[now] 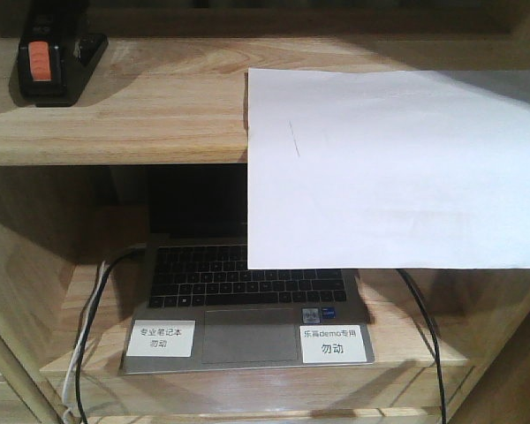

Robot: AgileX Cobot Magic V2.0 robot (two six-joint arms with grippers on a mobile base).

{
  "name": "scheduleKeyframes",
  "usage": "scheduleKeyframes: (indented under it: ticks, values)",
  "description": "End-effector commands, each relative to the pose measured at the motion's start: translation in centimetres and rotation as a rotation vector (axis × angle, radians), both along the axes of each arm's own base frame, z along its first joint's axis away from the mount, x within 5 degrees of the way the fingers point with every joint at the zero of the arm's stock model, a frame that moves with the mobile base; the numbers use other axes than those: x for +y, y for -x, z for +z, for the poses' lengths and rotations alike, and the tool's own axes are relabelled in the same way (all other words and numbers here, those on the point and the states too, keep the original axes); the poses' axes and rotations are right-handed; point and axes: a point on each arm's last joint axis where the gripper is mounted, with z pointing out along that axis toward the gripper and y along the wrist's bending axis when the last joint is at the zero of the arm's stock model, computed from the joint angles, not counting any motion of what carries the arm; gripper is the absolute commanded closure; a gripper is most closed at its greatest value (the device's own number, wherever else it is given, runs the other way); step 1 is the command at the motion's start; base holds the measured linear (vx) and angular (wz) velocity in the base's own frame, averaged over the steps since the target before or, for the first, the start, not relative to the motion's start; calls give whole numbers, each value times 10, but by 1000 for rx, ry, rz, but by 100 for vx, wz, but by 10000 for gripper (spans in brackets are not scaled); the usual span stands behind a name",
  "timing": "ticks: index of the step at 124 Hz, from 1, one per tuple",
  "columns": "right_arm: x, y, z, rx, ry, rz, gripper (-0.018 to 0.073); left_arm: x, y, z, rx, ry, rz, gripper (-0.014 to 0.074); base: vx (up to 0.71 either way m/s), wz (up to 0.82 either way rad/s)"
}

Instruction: Grab stapler and paper to desk for stapling

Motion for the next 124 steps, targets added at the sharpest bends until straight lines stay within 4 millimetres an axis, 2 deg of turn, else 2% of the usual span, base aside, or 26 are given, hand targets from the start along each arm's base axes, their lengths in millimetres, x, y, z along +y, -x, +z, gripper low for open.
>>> scheduleKeyframes:
  ticks: [1,124]
  values:
    - [0,1,5,-76,7,-5,565,0,1,4,-74,16,3,603,0,0]
    - [0,1,6,-79,8,-5,565,0,1,4,-74,16,3,603,0,0]
